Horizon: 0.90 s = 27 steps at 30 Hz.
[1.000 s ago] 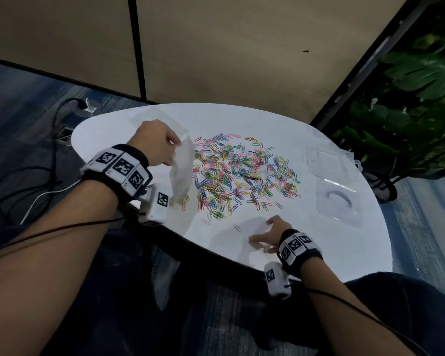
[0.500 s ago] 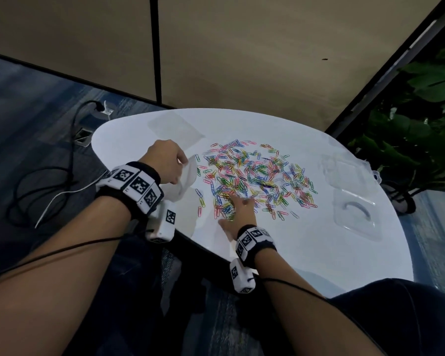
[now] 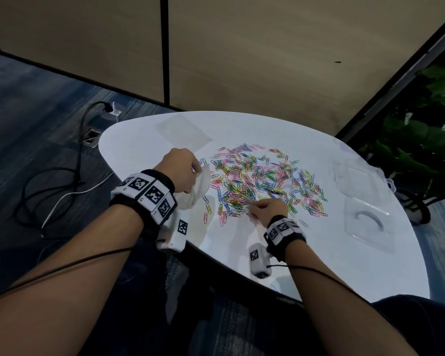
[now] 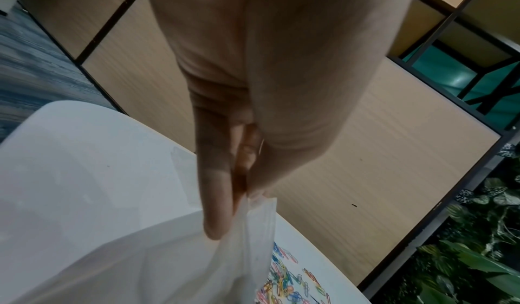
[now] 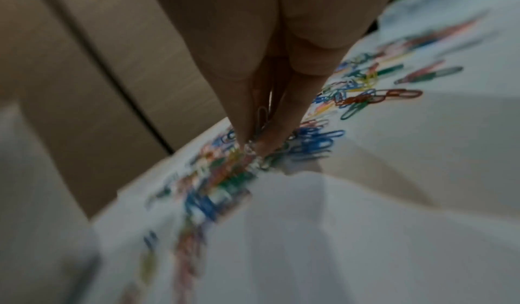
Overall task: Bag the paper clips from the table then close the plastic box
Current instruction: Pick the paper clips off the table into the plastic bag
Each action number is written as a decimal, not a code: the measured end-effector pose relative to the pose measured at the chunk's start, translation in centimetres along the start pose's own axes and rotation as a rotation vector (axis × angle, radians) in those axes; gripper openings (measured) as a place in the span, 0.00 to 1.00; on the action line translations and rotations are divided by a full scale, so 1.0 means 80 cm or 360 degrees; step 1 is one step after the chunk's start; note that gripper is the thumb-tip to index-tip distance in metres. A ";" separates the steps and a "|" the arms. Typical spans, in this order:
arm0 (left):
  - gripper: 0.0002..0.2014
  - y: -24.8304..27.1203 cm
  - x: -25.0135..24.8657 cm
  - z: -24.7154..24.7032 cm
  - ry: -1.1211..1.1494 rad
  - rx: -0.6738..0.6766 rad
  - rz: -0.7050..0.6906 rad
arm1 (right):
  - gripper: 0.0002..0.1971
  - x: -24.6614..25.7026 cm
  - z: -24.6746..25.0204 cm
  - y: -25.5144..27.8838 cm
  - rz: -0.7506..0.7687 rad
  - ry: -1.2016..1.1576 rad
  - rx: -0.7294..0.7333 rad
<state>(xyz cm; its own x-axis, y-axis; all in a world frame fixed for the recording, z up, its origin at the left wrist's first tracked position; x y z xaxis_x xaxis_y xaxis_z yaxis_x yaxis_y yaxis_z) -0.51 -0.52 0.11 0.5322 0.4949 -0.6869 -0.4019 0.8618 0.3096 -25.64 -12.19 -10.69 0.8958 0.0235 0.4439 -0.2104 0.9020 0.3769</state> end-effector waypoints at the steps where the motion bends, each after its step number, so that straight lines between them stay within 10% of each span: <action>1: 0.13 0.000 -0.001 0.000 0.0004 -0.0003 -0.0005 | 0.08 -0.002 0.003 -0.001 -0.0033 -0.0160 0.0042; 9: 0.15 0.004 -0.008 -0.006 0.0035 -0.0059 -0.0010 | 0.12 0.123 -0.004 0.045 -0.0038 -0.1756 0.0595; 23: 0.12 0.006 -0.008 0.003 0.0044 -0.0147 -0.0068 | 0.11 0.218 -0.026 0.064 0.0693 -0.0053 0.0215; 27: 0.13 0.005 0.014 0.022 0.0143 -0.0267 0.0015 | 0.10 0.227 -0.021 0.057 0.0662 -0.0490 0.0435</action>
<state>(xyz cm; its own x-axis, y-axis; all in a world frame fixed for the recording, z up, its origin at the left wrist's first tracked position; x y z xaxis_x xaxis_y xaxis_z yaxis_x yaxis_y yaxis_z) 1.27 0.62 0.63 0.4622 0.4842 -0.7429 -0.5292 0.8229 0.2071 -9.68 -6.93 -2.31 0.5699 0.1886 0.7997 -0.6499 0.6990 0.2983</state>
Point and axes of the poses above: each hand's wrist, its own y-axis away from the middle knuckle, its own z-axis out of the back of the hand, x = y × z, the point moved 10 cm from there along -y, towards the middle knuckle, and after that the axes turned 7 degrees about y, right-handed, at the moved point
